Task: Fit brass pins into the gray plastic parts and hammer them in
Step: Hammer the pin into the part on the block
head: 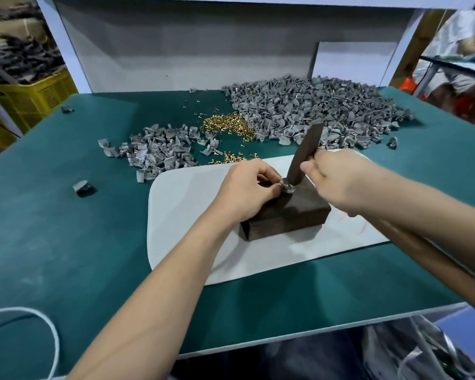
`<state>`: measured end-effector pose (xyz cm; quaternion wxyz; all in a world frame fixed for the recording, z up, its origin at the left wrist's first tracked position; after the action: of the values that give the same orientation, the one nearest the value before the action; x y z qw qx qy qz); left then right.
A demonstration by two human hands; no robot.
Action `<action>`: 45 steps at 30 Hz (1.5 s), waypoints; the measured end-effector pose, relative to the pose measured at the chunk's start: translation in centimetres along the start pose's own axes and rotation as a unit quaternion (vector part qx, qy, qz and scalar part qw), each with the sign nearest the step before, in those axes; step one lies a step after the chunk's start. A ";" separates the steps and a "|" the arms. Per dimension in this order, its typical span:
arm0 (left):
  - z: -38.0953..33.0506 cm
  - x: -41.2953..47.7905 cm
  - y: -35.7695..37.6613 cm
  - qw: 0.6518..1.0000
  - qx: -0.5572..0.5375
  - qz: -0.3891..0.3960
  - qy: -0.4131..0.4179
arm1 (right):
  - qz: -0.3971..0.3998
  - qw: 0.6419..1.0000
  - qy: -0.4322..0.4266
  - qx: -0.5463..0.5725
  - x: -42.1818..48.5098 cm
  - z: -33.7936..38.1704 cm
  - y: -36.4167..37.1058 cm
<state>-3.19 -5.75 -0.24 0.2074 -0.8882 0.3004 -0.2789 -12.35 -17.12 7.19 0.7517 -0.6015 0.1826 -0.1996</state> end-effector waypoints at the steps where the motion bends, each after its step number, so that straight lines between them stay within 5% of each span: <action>1: -0.1 0.0 -0.1 1.000 0.001 0.001 0.001 | 0.006 1.000 0.000 0.002 -0.1 0.0 0.1; 12: -0.5 -0.1 -0.4 1.000 -0.005 0.001 -0.012 | -0.042 0.999 -0.019 0.012 -0.5 0.6 -0.7; 27: -0.8 -0.2 -0.5 1.000 0.003 0.008 -0.003 | -0.002 0.999 -0.029 -0.021 -0.3 1.3 0.2; 30: -0.7 -0.4 -0.3 1.000 -0.008 0.001 -0.010 | 0.057 0.994 -0.011 0.097 1.5 -0.4 0.7; 33: -0.6 -0.4 -0.2 0.999 -0.030 -0.016 -0.017 | 0.131 0.887 0.041 0.440 3.8 -2.3 1.7; 38: -0.6 -0.5 -0.3 0.999 -0.044 -0.017 -0.018 | 0.310 0.546 0.057 0.777 4.8 -4.2 6.1; 40: -0.5 -0.4 -0.3 0.999 -0.042 -0.014 -0.019 | 0.309 0.506 0.047 0.804 5.0 -5.4 7.1; 45: -0.4 -0.4 -0.3 0.998 -0.047 -0.016 -0.034 | 0.312 0.517 0.041 0.796 5.2 -6.0 7.8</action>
<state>-3.57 -5.33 0.11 0.1711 -0.9106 0.2915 -0.2377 -10.35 -23.25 -1.88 0.9220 0.3531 0.1539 -0.0388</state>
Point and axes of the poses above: each hand's wrist, its own x-axis towards the middle knuckle, its own y-axis out of the palm, z = x × y, the point moved 3 cm from there along x, towards the middle knuckle, and after that the axes turned 9 degrees about y, right-handed, at the moved point
